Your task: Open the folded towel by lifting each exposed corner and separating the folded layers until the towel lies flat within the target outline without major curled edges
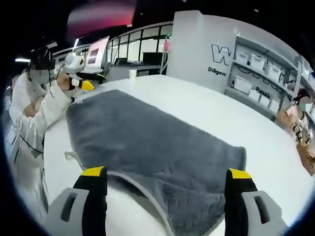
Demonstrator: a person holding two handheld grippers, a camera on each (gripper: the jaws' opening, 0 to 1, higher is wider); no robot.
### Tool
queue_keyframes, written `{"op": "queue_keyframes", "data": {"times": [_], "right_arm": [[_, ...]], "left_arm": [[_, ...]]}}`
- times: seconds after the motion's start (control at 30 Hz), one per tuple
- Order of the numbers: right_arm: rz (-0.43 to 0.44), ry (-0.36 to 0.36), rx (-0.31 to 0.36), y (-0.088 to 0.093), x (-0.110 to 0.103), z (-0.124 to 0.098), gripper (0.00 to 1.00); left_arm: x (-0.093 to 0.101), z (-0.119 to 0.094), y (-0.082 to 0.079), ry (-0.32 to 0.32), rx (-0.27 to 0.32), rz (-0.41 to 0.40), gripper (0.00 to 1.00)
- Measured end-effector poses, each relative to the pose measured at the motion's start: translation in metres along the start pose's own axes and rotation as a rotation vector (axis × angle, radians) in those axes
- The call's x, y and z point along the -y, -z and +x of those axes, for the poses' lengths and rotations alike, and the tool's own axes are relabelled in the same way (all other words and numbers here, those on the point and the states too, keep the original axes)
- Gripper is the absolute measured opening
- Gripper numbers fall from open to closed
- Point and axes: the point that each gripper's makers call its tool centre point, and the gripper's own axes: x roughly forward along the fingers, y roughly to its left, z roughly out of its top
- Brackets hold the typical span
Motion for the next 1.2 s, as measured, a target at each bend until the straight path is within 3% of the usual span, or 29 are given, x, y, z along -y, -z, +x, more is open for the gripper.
{"op": "queue_keyframes", "data": {"times": [0.2,0.37,0.5,0.6,0.77,1.07,1.2], "right_arm": [[-0.041,-0.004,0.053,-0.052,-0.007,0.019,0.99],[-0.048,-0.048,0.094,-0.092,-0.024,0.042,0.99],[-0.060,-0.086,0.142,-0.120,-0.039,0.061,0.99],[-0.071,-0.080,0.166,-0.137,-0.045,0.082,0.92],[-0.059,-0.063,0.192,-0.147,-0.045,0.121,0.69],[-0.025,-0.036,0.067,-0.114,-0.037,0.186,0.40],[-0.044,-0.020,0.034,-0.101,-0.032,0.203,0.37]], "left_arm": [[-0.028,0.009,0.013,-0.049,-0.028,-0.018,0.84],[-0.028,0.014,0.021,-0.027,-0.045,-0.019,0.83],[-0.036,0.017,0.030,-0.044,-0.062,-0.015,0.75],[-0.041,0.019,0.034,-0.031,-0.046,-0.107,0.73],[-0.060,0.017,0.043,-0.095,-0.055,-0.100,0.69],[-0.090,0.017,0.049,-0.206,-0.023,-0.106,0.51],[-0.096,0.017,0.054,-0.215,-0.025,-0.121,0.44]]}}
